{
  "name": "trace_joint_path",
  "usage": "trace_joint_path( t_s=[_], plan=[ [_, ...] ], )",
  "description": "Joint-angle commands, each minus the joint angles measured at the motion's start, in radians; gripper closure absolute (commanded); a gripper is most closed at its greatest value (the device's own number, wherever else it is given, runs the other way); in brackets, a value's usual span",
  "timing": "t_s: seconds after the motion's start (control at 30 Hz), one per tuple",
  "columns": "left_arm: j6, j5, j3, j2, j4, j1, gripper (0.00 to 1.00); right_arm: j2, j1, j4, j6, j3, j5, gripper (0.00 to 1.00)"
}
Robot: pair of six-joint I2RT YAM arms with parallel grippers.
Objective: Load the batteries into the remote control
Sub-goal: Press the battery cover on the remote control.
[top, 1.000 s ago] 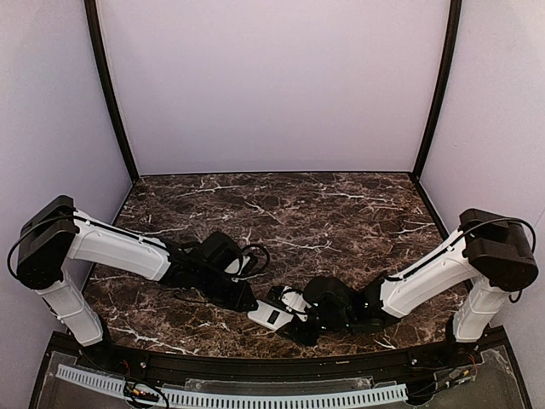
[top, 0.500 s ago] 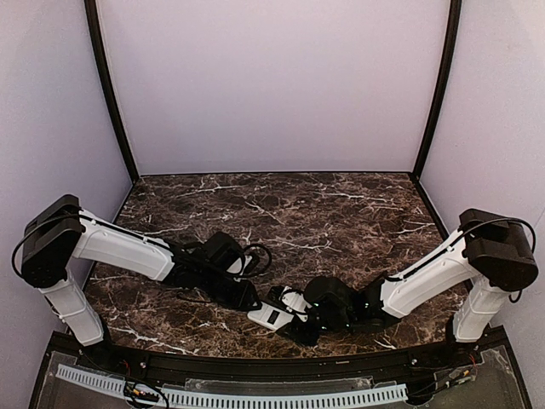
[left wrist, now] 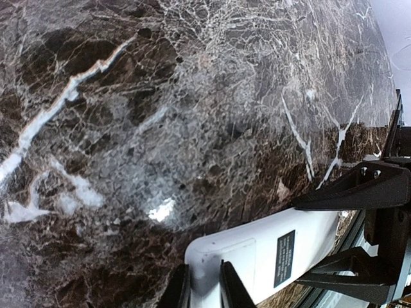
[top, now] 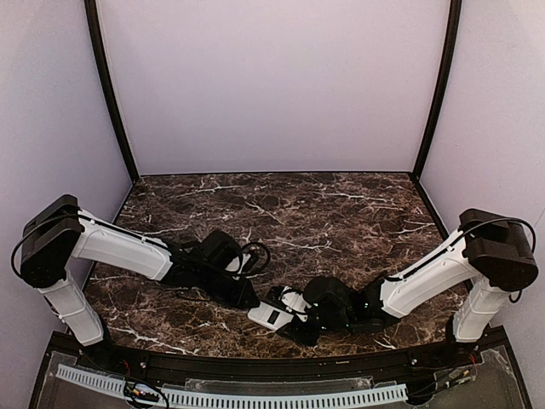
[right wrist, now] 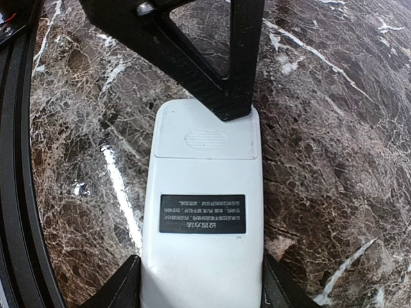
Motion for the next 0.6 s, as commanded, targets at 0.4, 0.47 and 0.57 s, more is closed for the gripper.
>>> trace_joint_path(
  t_s=[0.4,0.47,0.57],
  plan=[
    [0.002,0.055,-0.100,0.143,-0.077,-0.044,0.82,0.035,0.005,-0.001,-0.019,0.000,0.047,1.00],
    [0.011,0.067,-0.088,0.146,-0.080,-0.055,0.80,0.038,0.006,-0.001,-0.016,0.004,0.054,1.00],
    [0.004,0.076,-0.087,0.142,-0.076,-0.063,0.77,0.037,0.004,-0.001,-0.012,0.003,0.064,1.00]
  ],
)
